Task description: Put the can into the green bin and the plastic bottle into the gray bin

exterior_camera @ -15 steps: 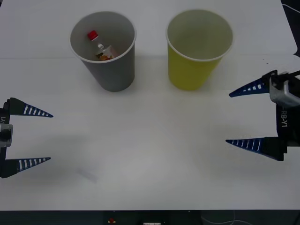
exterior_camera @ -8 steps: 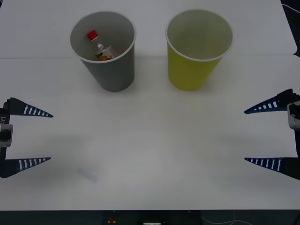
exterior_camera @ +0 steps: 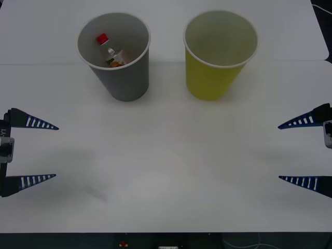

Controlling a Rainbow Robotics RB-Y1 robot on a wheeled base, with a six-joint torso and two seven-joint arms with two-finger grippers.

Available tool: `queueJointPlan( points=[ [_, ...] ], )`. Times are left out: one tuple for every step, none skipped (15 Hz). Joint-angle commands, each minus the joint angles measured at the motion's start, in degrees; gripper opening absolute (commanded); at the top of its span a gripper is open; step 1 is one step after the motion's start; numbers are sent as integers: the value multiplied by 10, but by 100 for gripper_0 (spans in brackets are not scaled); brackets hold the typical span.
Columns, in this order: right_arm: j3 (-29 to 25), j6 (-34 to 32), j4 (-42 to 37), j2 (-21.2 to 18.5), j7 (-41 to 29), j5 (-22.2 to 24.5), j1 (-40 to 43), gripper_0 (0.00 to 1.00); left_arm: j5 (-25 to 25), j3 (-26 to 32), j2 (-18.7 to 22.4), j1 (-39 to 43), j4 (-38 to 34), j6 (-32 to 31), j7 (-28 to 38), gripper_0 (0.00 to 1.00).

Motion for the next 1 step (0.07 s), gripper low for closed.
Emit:
queueJointPlan(
  points=[
    [1, 0, 0, -1, 0, 1, 0, 100, 0, 0, 0, 0, 0, 0, 0, 100]
  ],
)
